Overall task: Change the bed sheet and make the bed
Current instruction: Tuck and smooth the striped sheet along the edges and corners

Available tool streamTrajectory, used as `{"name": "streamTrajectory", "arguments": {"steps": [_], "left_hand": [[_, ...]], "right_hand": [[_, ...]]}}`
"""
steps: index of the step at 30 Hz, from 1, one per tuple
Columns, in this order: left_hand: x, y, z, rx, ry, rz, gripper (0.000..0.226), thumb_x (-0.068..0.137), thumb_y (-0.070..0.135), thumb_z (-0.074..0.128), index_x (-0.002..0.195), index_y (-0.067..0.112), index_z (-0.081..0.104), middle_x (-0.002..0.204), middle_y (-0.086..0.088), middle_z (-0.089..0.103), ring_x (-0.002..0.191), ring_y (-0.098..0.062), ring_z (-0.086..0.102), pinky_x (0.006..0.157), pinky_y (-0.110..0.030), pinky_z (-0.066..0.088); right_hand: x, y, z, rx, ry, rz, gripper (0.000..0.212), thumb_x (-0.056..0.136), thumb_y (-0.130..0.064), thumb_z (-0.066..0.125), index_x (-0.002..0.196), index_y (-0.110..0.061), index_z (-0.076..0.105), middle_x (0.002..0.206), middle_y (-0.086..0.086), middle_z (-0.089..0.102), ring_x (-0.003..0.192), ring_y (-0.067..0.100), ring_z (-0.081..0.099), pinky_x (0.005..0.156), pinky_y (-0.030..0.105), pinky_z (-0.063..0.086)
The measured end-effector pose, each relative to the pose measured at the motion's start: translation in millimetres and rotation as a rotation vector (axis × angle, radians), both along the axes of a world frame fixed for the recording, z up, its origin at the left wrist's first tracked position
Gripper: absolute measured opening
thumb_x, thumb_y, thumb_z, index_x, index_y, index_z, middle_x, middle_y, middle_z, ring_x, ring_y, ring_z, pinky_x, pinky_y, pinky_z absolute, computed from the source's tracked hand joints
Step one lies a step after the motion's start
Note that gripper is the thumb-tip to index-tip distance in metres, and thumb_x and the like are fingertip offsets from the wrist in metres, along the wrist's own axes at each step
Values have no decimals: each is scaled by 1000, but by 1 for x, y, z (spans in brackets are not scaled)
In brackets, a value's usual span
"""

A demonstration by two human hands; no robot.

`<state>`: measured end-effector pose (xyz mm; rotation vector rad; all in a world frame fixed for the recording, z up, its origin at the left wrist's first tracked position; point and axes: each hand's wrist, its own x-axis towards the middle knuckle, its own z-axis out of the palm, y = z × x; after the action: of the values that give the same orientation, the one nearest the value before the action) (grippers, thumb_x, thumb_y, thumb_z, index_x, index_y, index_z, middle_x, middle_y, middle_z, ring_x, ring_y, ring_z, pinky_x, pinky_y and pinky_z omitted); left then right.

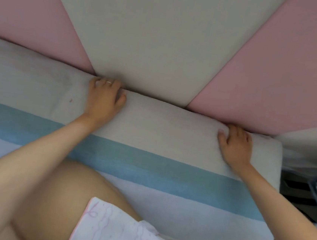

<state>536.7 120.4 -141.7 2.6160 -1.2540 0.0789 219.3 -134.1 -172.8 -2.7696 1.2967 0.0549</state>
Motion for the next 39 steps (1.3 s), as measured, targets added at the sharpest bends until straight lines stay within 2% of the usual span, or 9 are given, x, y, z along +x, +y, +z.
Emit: {"name": "streamTrajectory", "arguments": {"steps": [4,7,10,12,16,21,30,36,39], "left_hand": [[6,41,11,-66,-2,22,31,84,28,38,93,10,61,91,-13,66,87,-33,60,92,-39,27],[14,62,15,-63,40,109,38,82,31,34,95,9,62,93,-13,67,90,-33,61,97,-40,25],[25,93,20,-95,46,202,38,82,32,34,94,10,62,92,-9,67,89,-30,61,98,-38,23],[39,125,25,-100,30,275,37,81,32,34,94,12,63,95,-6,67,91,-29,62,98,-39,25],[80,211,13,-35,58,506,47,81,36,33,111,15,63,124,-7,60,117,-25,54,103,-51,24],[156,311,-37,-41,181,1001,45,98,37,32,142,29,40,156,0,26,145,-20,16,110,-57,2],[352,476,-68,32,36,1089,64,88,52,21,149,32,24,158,4,18,146,-21,12,107,-63,2],[441,574,-71,-103,48,1328,84,74,69,17,150,34,18,158,11,16,147,-21,2,103,-73,-7],[465,592,-79,-37,17,1360,82,77,68,22,151,32,19,158,8,16,147,-23,4,102,-75,-4]], "right_hand": [[5,-11,14,36,123,-431,57,89,-39,27,114,1,58,123,26,53,125,38,40,111,61,10],[45,48,21,-70,-132,-102,46,81,-33,33,106,-4,59,108,20,57,108,33,46,105,52,24],[117,138,28,91,-369,494,35,82,-27,44,108,-9,60,110,10,60,107,26,45,101,39,26],[179,188,29,224,-428,692,35,83,-24,45,111,-11,60,112,6,61,108,23,49,99,32,29],[288,271,25,277,-286,857,47,81,-29,40,120,-13,61,121,7,63,112,27,59,99,37,44],[402,357,-9,38,-150,1098,56,85,-43,38,135,-22,53,147,15,42,133,38,41,112,52,20],[685,548,-37,-136,-276,1387,59,87,-43,33,137,-18,52,145,14,45,134,37,40,114,48,12],[831,593,-15,-282,-151,1408,70,86,-62,13,151,-35,20,159,11,12,145,39,8,110,55,-18],[919,628,7,-321,-87,1396,73,88,-66,8,152,-33,4,160,16,-1,146,39,-2,111,51,-18]]}}
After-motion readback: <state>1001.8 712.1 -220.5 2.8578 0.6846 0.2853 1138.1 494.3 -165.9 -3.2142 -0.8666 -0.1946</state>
